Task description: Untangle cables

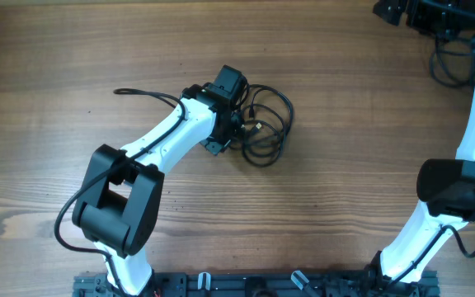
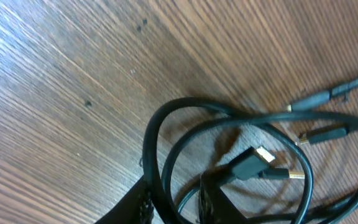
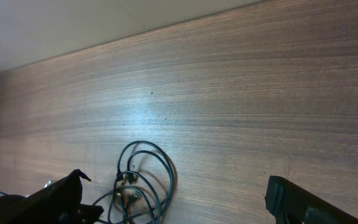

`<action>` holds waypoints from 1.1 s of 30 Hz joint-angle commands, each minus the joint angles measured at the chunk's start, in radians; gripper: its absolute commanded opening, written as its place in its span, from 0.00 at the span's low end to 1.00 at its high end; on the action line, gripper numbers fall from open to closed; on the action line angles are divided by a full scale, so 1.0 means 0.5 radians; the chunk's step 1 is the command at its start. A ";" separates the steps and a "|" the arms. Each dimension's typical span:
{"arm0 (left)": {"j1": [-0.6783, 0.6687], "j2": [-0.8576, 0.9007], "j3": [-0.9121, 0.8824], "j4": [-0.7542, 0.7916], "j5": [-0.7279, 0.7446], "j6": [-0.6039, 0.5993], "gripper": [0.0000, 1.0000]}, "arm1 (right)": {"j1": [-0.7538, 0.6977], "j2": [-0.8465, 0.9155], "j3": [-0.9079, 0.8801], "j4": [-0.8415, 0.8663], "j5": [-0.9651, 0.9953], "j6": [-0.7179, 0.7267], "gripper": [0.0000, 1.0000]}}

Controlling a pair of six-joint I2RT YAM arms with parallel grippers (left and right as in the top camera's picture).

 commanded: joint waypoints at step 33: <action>1.096 -0.790 0.595 0.110 1.539 1.006 0.04 | 0.748 0.037 -0.017 0.053 -0.352 -0.296 1.00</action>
